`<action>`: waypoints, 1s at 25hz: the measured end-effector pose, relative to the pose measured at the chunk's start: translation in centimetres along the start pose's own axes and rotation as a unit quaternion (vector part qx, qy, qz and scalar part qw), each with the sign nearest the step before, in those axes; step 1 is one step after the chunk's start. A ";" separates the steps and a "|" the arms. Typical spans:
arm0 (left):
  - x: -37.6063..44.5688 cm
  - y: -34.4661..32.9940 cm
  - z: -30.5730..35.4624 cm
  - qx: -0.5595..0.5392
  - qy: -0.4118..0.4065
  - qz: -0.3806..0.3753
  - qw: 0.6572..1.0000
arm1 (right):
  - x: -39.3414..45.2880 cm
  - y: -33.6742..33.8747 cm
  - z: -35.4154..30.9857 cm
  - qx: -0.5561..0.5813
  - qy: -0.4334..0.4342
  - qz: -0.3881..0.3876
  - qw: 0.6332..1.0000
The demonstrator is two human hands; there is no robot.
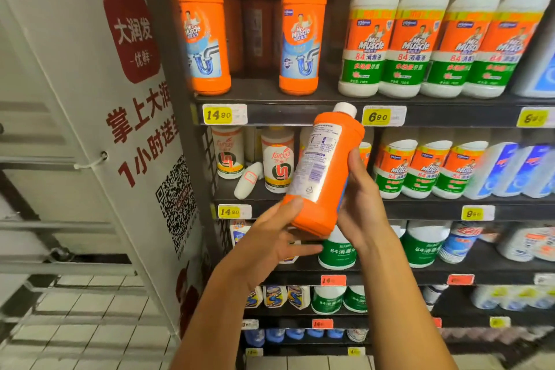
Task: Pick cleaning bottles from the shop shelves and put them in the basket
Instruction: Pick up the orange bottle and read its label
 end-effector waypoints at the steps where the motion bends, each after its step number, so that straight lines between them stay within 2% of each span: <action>1: 0.0 -0.5 -0.3 -0.025 0.003 -0.009 1.000 | -0.1 0.1 -0.2 -0.006 -0.007 -0.004 1.000; 3: 0.1 -1.2 -0.2 0.024 -0.054 0.023 0.998 | -0.3 0.5 -1.3 -0.085 0.004 0.017 0.996; 6: -0.3 -1.7 1.5 0.122 -0.162 0.106 0.973 | -0.9 0.1 -3.8 -0.261 0.054 0.034 0.963; 8: -0.8 -1.6 2.3 0.174 -0.204 0.157 0.950 | -1.2 -0.3 -4.3 -0.297 0.056 0.017 0.953; 11: -1.3 -2.3 2.3 0.238 -0.211 0.191 0.929 | -1.6 -0.4 -4.6 -0.279 0.060 -0.001 0.958; 13: -1.0 -2.5 1.6 0.211 -0.180 0.163 0.947 | -1.6 0.0 -4.6 -0.253 0.059 -0.002 0.966; 16: -0.4 -2.6 0.3 0.120 -0.085 0.059 0.987 | -1.7 0.7 -4.1 -0.237 0.035 -0.013 0.971; 18: -0.5 -2.7 -0.3 0.122 -0.059 0.021 0.991 | -1.6 1.0 -3.6 -0.231 0.022 -0.015 0.972; 19: -0.3 -2.8 -0.2 0.130 -0.067 0.027 0.989 | -1.5 1.0 -3.6 -0.224 0.017 -0.013 0.974; 22: 0.2 -2.5 1.0 0.159 -0.135 0.132 0.969 | -1.2 1.0 -4.5 -0.250 0.034 0.002 0.968; 25: 0.3 -2.0 2.1 0.302 -0.183 0.249 0.902 | -0.6 0.7 -5.2 -0.279 0.052 0.013 0.959</action>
Point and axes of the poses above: each hand's wrist, its own x-axis towards the middle knuckle, its own y-axis out of the back of the hand, z = x × y, the point moved 9 cm from there along x, towards the middle knuckle, and after that the axes turned 2 degrees about -z, right-handed, at the moved point
